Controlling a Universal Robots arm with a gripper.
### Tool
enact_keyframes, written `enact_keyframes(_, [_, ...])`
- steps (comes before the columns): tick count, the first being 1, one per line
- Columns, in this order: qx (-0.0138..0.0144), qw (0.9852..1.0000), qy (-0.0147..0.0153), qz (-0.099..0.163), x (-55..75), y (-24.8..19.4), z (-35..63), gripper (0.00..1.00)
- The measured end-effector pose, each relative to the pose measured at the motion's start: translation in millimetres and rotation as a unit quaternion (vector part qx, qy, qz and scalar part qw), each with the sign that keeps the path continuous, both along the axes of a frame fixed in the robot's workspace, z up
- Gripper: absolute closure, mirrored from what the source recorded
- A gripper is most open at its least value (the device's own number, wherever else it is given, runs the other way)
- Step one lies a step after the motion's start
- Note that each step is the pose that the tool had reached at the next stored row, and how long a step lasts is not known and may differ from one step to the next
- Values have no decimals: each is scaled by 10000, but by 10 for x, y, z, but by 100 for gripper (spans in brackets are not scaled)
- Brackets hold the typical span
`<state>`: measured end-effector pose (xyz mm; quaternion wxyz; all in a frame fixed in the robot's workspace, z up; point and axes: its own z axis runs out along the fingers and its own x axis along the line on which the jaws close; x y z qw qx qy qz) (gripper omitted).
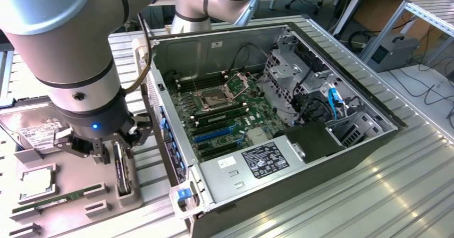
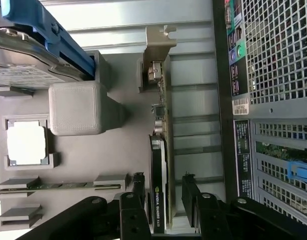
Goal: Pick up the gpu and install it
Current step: 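Pick up the gpu and move the gpu toward the slot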
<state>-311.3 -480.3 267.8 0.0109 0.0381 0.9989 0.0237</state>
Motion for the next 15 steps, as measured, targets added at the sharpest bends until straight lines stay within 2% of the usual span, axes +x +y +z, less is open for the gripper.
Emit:
enact_keyframes(6, [0, 10000, 0, 0, 1, 0, -57, 56])
enact_keyframes(11, [-6, 10000, 4, 0, 1, 0, -189, 56])
enact_keyframes(13, [-8, 10000, 5, 0, 0, 1, -204, 56])
enact_keyframes(15, [-7, 10000, 4, 0, 0, 21, -208, 56])
